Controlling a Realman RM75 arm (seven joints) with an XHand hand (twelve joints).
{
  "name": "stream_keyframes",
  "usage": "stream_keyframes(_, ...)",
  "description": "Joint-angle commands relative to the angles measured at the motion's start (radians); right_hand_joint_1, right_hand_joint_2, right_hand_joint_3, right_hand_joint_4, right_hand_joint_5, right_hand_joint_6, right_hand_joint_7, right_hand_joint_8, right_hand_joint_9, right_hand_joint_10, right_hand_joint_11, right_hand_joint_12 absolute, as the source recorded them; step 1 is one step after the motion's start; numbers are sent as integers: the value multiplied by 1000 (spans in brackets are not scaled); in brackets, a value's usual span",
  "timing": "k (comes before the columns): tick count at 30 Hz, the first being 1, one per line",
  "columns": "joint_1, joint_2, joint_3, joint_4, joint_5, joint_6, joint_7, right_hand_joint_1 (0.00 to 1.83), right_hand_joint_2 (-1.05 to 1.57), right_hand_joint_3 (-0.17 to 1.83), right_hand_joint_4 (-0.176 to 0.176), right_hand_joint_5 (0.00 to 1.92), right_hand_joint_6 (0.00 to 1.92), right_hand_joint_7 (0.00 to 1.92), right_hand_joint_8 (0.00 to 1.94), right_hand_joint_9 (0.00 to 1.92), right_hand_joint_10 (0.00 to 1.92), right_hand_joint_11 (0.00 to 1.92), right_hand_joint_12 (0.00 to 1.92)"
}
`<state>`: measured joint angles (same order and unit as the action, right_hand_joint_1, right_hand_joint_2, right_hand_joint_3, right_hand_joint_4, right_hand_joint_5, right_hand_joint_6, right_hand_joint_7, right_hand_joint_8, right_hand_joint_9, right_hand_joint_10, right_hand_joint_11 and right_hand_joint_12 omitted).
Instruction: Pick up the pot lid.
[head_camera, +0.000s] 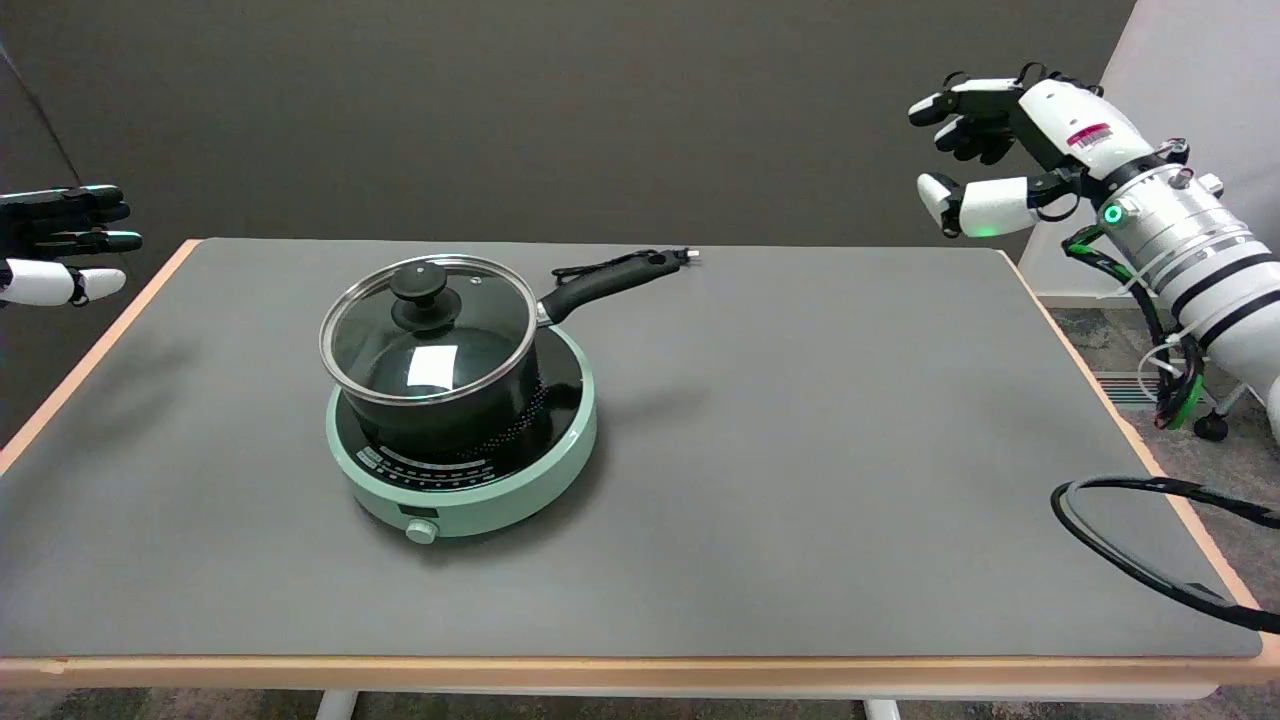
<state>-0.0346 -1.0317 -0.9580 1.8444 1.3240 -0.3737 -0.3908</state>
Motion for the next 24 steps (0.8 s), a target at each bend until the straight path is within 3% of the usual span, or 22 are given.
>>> stream_keyframes(1, 16, -1, -40, 16, 24, 4, -1, 782, 620, 949, 160, 595, 338, 805, 339, 756, 614, 586, 1194)
stream_keyframes(12, 75, 49, -99, 18, 155, -10, -5, 780, 622, 948, 161, 600, 347, 808, 343, 760, 622, 591, 1203)
stream_keyframes(17, 152, 65, -159, 15, 249, -10, -82, 782, 623, 951, 164, 596, 340, 808, 343, 762, 625, 591, 1205)
stream_keyframes(24, 342, 83, -353, 10, 311, -52, -176, 851, 594, 934, 152, 554, 252, 772, 284, 764, 603, 591, 1225)
